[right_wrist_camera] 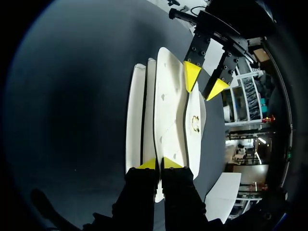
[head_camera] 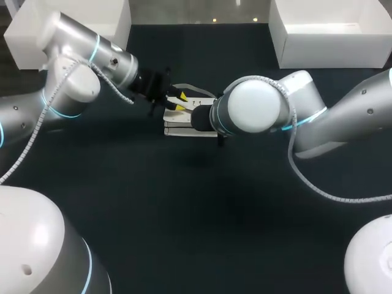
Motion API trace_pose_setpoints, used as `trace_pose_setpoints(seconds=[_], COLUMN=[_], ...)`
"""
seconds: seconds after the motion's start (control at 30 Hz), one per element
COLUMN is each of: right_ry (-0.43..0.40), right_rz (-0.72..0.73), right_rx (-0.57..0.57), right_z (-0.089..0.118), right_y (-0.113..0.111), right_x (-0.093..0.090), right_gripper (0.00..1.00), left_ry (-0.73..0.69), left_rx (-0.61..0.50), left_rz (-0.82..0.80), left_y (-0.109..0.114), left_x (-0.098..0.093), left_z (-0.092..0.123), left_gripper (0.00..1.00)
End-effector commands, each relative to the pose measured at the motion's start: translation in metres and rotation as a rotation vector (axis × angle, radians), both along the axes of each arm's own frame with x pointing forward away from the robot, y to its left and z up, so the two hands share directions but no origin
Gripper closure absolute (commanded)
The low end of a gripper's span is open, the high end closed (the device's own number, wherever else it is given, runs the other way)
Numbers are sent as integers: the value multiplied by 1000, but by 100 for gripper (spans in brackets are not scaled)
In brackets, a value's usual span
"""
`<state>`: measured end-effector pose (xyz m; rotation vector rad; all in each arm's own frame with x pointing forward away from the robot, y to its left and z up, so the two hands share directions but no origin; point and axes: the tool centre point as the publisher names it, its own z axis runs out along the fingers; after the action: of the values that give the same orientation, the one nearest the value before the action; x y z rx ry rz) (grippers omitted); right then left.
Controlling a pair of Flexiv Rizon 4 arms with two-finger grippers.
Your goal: Pick up the bag, open it, inspect its contents, close it, and place it on the opposite side
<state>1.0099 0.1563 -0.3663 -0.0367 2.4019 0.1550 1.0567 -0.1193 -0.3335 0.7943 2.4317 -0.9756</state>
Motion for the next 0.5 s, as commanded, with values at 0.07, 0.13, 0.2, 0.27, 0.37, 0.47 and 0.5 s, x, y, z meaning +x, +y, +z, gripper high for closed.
trace_pose_setpoints(seconds=[0.07, 0.13, 0.2, 0.27, 0.37, 0.47, 0.5], right_ry=[-6, -6, -6, -6, -6, -6, -6], right_rz=[2, 2, 2, 2, 2, 2, 2], right_rx=[3, 3, 3, 3, 3, 3, 3], right_z=[-2, -2, -2, -2, -2, -2, -2], right_y=[0, 0, 0, 0, 0, 0, 0], right_x=[0, 0, 0, 0, 0, 0, 0], right_gripper=[100, 100, 100, 100, 100, 100, 100], left_ry=[7, 10, 12, 12, 15, 12, 11], left_rx=[3, 0, -4, -7, -13, -14, -15], left_rz=[14, 23, 31, 40, 45, 50, 49], left_y=[-3, -2, 0, 2, 3, 4, 4], left_x=[7, 10, 14, 17, 21, 23, 22], left_z=[-4, -2, 1, 4, 9, 15, 16], left_gripper=[100, 100, 100, 100, 100, 100, 100])
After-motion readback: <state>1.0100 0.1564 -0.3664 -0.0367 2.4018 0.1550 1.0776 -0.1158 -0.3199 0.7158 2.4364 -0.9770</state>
